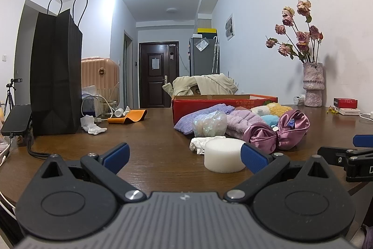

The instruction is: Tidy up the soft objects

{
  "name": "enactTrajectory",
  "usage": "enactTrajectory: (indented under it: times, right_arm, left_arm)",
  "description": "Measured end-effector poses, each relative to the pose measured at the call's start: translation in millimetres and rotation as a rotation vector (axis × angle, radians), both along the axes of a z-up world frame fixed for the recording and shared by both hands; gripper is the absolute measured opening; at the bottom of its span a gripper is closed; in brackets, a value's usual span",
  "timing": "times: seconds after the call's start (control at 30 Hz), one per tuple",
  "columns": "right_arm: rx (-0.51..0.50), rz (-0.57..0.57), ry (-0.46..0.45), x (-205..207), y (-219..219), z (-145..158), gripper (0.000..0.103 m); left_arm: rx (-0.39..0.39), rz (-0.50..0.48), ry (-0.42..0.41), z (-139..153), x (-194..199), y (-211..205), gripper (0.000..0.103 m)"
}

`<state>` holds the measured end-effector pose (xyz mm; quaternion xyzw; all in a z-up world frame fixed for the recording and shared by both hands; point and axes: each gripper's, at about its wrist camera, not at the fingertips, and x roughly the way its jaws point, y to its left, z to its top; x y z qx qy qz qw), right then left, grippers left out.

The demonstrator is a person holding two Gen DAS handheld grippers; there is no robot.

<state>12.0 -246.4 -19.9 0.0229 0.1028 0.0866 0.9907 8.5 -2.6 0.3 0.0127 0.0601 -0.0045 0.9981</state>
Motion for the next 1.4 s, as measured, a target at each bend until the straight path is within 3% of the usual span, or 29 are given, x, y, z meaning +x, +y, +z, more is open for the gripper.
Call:
enactTrajectory:
  times: [0.67, 0.93, 1.03, 1.1, 1.23, 1.4]
  right_arm:
    - [0.001, 0.003, -0.054, 1, 1, 12, 0.103]
    - [0.099, 0.011, -0.066, 12, -13, 23, 0.103]
    - [0.109, 0.007, -0.088, 18, -14, 24, 0.103]
    - [0.065, 0.029, -0.044, 26, -10, 28, 0.103]
    - [-0.007, 0.044, -0.079, 30, -1, 38, 0.103]
    - [0.022, 0.059, -0.079, 42, -5, 53, 0.103]
  left_arm:
    - [-0.006, -0.022, 0.024, 5, 12, 6, 0.103]
    - [-0.008, -0.028, 0.072, 11, 27, 19, 0.103]
    - [-0.035, -0.064, 0.063, 19, 28, 22, 0.103]
    - [-0.052, -0.100, 0.067, 26, 33, 20, 0.103]
    - [-0.048, -0.146, 0.102, 33, 47, 6, 0.102]
    - [-0.035, -0.199, 0.143, 31, 58, -14, 0.101]
